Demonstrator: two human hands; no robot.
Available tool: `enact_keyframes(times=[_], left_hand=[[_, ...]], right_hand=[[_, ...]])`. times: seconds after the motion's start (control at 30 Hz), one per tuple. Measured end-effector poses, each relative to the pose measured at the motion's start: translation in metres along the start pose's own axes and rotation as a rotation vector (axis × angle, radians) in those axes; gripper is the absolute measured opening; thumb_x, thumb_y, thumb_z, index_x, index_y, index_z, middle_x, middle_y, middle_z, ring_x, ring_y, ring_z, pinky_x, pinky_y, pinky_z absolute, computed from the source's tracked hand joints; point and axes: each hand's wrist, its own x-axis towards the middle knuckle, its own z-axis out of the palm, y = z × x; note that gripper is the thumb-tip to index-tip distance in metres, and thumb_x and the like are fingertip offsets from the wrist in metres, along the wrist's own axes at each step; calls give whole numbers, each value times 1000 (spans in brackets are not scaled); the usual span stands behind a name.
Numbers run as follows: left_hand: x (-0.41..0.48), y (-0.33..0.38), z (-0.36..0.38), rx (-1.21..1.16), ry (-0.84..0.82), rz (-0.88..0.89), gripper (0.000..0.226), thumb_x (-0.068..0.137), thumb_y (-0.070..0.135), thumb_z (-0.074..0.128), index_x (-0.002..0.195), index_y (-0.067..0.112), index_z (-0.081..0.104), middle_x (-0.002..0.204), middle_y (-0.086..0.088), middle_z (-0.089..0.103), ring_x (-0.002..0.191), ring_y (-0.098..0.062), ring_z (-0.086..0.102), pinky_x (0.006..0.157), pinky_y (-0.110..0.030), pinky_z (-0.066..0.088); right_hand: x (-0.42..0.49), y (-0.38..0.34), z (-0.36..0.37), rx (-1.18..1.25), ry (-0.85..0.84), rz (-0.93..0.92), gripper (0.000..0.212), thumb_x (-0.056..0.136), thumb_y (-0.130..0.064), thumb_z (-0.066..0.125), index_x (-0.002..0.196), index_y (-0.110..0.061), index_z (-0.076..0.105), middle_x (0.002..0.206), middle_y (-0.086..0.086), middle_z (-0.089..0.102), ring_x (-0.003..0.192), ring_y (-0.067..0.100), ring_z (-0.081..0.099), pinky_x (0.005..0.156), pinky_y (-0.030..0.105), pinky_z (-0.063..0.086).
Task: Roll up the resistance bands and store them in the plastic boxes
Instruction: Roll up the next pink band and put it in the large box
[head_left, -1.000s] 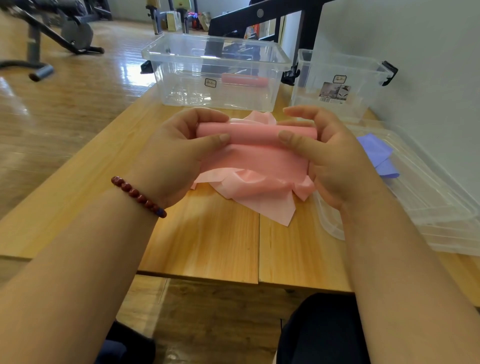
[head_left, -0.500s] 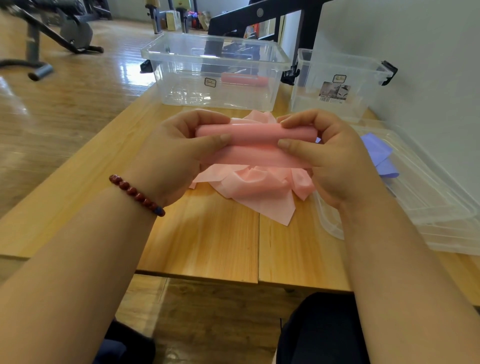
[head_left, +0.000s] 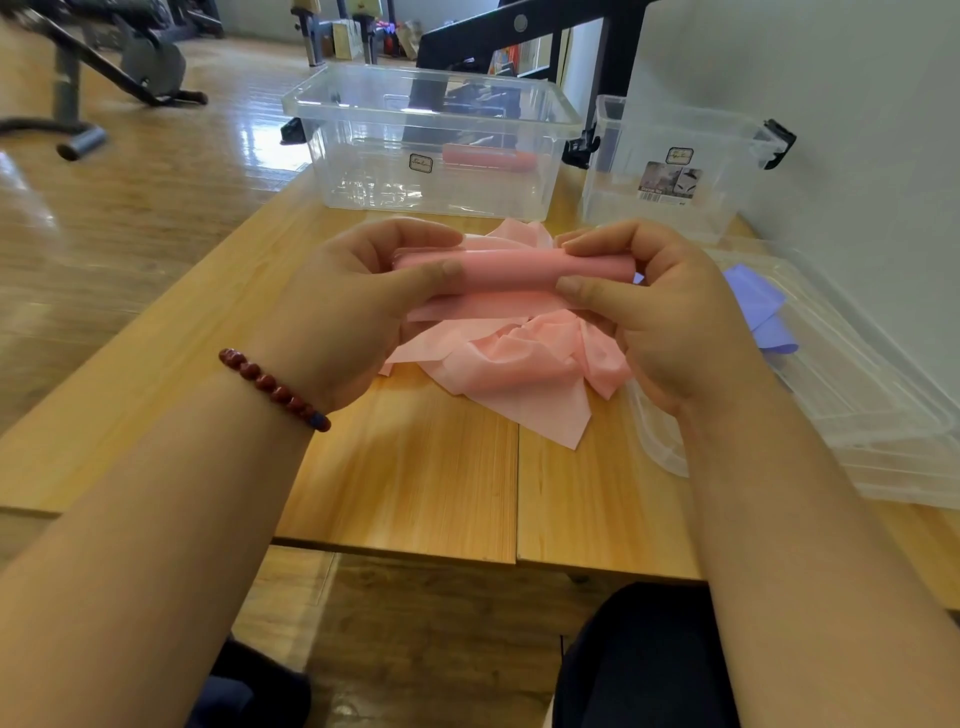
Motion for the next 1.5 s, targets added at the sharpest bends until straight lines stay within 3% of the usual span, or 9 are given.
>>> enact_keyframes(times=[0.2,0.33,0.5,0.57,0.67,0.9,1.03,1.17,1.5], left_hand=[[3,-2,-4,38,-12,43,19,85,3,68,100,15,69,123,-17,63,112,-28,64,87,-30,55],[2,-2,-8,242,-22,79,26,73,26,75,99,30,74,114,-4,67,104,-22,66,88,-33,56],[-2,-2,-7,763,-9,299,33,85,37,70,117,38,63,96,25,60,82,14,57,70,-2,43],[-2,-5,-7,898,-21,406,39,86,37,68,125,35,61,100,24,58,85,10,53,76,-2,36],[0,-14,-9,1010,-33,510,39,90,32,66,129,27,62,106,17,56,95,-1,48,85,-19,37],[-2,-20,-6,1071,-30,546,36,95,22,60,130,15,59,121,-4,60,99,-13,47,85,-22,34],[-8,-17,-5,1142,-24,544,35,97,20,57,131,13,58,125,-10,58,115,-32,50,93,-34,38],[-17,-14,-2,1187,-15,538,33,97,18,56,129,9,57,124,-14,57,116,-37,49,95,-38,38],[-30,-13,10,1296,-40,449,35,101,22,47,135,13,52,130,-10,54,120,-31,43,96,-35,34]], right_hand=[[-1,-1,1,82,-28,82,18,87,-6,69,99,-20,69,116,11,65,102,23,69,78,29,58],[0,-1,1,55,-18,71,22,83,-2,72,97,-18,71,110,5,67,99,18,69,79,26,57],[0,3,-1,-27,-32,4,25,78,-8,77,89,-30,75,108,3,70,106,22,66,94,45,55],[0,4,-1,-36,-44,-12,24,76,-13,78,86,-34,76,108,1,70,106,21,66,94,45,55],[-1,3,0,-95,-54,-45,27,80,-9,77,88,-34,74,107,-4,71,104,15,66,91,37,55],[-9,1,5,-483,-98,-171,30,88,-18,71,107,-40,62,108,-24,57,98,-6,54,86,6,40],[-13,1,7,-813,-119,-343,41,87,-36,67,127,-26,63,130,-4,54,122,17,47,103,31,36],[-22,7,15,-1071,-67,-484,49,90,-27,65,138,-19,55,130,4,61,119,31,53,100,47,38],[-23,17,19,-1252,-8,-620,30,89,-8,58,118,-10,66,98,13,68,90,37,62,74,42,45]])
